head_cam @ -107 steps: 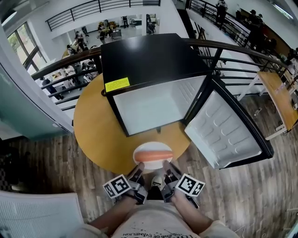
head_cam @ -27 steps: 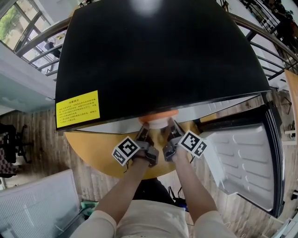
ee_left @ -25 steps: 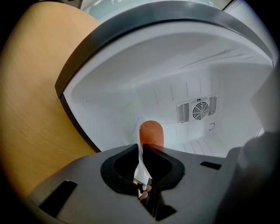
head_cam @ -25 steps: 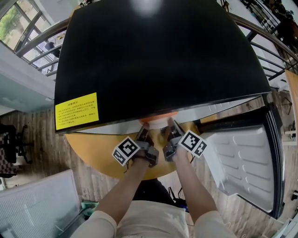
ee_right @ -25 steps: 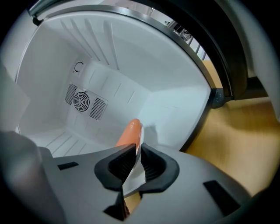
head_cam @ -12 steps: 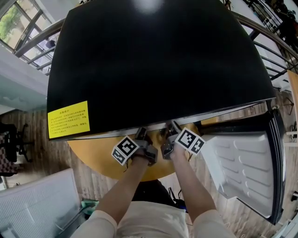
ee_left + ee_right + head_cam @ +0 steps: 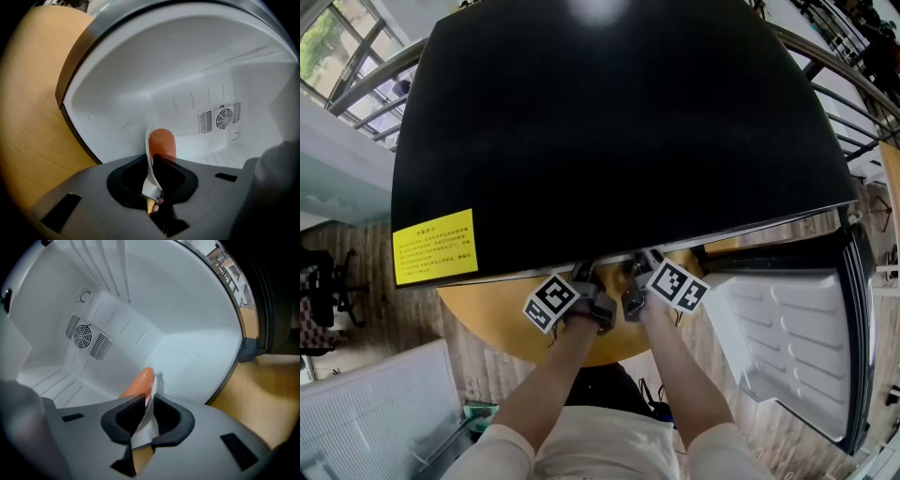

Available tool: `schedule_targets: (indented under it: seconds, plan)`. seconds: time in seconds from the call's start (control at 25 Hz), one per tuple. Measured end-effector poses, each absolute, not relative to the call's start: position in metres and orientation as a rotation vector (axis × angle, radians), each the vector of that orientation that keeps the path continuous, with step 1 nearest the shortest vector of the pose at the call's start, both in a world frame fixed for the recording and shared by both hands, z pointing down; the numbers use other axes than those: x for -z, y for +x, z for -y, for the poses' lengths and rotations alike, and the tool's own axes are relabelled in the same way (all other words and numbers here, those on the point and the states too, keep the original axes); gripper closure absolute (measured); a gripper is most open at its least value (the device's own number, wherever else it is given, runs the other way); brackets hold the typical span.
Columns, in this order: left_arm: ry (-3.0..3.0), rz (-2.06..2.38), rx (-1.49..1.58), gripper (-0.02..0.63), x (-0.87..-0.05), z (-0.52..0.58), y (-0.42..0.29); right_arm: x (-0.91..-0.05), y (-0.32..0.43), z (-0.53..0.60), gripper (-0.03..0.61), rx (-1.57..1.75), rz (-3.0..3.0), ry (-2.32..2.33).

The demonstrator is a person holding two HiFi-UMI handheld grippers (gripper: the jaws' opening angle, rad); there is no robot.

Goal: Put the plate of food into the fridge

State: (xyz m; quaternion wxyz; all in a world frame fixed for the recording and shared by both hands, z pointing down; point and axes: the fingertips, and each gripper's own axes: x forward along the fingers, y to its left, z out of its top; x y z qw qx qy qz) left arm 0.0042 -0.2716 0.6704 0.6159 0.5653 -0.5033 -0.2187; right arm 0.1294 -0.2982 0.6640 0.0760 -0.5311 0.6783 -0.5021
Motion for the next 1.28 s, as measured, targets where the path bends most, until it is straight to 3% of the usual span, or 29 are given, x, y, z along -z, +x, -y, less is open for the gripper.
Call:
schedule_targets:
  seconds: [0.4, 0.6, 1.28]
  plan:
    - [1.329, 1.176, 0.432, 0.56, -0.672, 0.268, 0.006, -0.662, 0.127, 0.296, 0.49, 1.451, -2.119, -1.682]
    - [1.334, 1.172, 0.4, 0.511, -0.669, 0.267, 0.007, -0.66, 0.124, 0.294, 0.449, 1.425, -2.173, -1.721]
    - [1.44, 1.205, 0.303, 0.502, -0.656, 0.241, 0.002, -0.655, 0.132, 0.261, 0.446, 1.378, -2.172, -1.796]
